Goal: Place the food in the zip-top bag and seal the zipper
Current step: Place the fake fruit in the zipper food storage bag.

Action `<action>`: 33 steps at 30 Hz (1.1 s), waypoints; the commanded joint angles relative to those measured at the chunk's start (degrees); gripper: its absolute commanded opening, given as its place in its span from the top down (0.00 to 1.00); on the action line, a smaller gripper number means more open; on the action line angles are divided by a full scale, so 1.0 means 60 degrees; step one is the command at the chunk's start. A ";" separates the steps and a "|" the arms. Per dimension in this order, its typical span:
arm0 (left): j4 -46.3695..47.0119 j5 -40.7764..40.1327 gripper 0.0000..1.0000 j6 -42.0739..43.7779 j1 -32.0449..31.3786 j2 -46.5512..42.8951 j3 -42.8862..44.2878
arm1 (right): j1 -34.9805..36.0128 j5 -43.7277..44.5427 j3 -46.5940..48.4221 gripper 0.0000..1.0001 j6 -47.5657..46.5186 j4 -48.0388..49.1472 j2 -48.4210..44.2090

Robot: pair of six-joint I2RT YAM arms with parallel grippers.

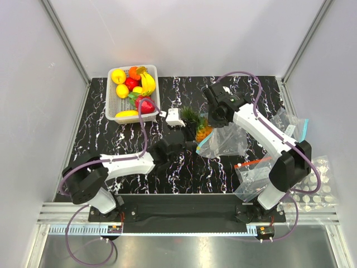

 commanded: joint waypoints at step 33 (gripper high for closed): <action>0.1289 0.4826 1.00 -0.2445 0.0651 0.0419 0.0145 | 0.0053 -0.1521 -0.1050 1.00 -0.0224 0.2046 -0.1507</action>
